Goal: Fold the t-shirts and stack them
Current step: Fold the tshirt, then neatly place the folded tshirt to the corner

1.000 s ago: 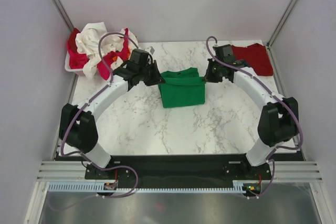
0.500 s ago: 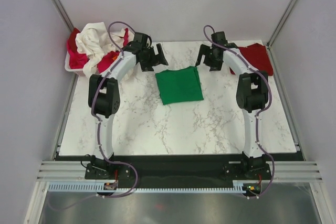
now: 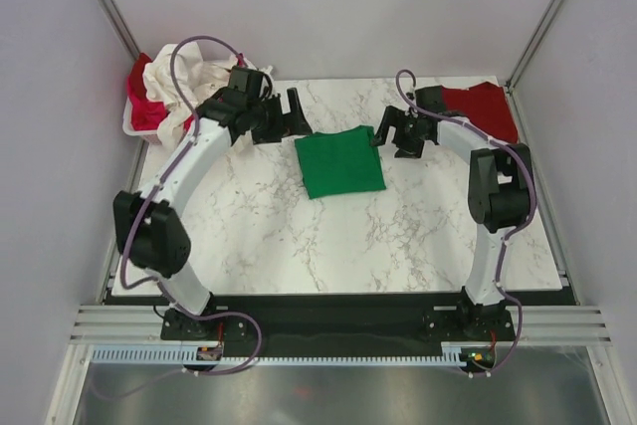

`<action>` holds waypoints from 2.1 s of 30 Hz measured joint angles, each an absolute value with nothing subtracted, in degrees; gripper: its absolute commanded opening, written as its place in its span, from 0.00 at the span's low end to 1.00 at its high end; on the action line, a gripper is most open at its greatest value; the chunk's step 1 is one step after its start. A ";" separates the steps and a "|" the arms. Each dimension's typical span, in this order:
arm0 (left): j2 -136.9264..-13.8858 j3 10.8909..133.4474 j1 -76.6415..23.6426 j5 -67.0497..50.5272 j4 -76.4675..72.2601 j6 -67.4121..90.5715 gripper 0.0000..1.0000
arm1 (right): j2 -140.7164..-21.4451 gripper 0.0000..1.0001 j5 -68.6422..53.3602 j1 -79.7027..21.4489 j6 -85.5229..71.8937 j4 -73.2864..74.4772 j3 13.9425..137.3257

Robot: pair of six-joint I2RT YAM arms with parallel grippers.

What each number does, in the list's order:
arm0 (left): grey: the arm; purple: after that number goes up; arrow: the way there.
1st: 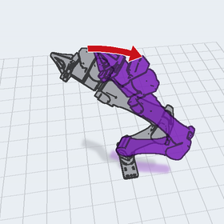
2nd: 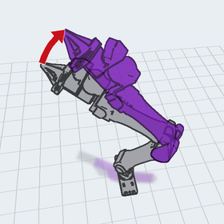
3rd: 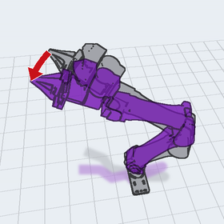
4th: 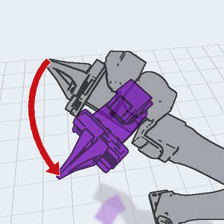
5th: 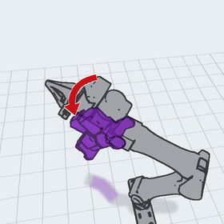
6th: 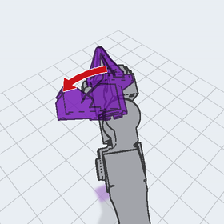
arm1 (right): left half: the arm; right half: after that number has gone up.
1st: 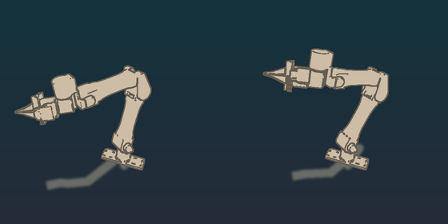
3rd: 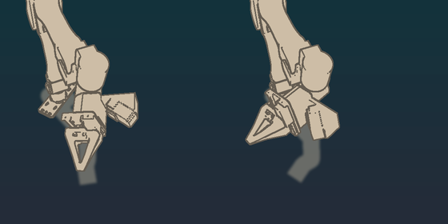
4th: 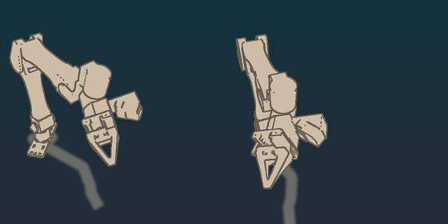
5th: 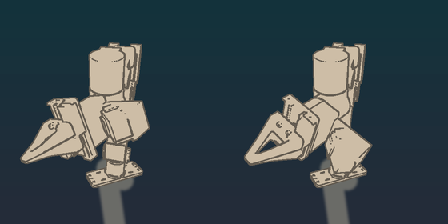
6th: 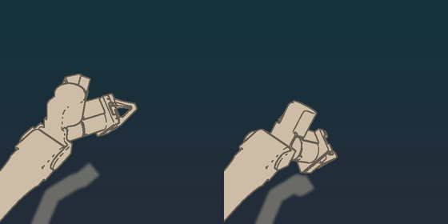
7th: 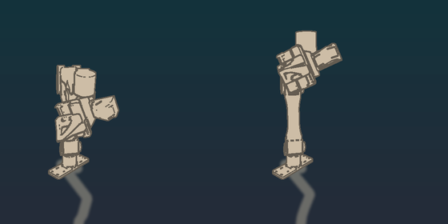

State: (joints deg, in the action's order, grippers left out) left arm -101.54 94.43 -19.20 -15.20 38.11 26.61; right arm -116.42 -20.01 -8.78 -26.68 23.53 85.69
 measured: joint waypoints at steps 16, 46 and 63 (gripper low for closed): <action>-62.39 54.26 -21.85 -13.02 37.34 22.20 1.00 | -129.43 0.60 -24.73 -9.63 -28.05 15.97 95.74; -25.93 36.58 -21.85 -7.66 29.26 18.13 1.00 | -128.75 0.00 -17.56 -4.40 -23.81 31.77 109.51; -31.42 35.59 -21.85 -6.09 30.06 18.11 1.00 | -132.92 0.00 -13.41 4.78 -18.98 46.33 138.52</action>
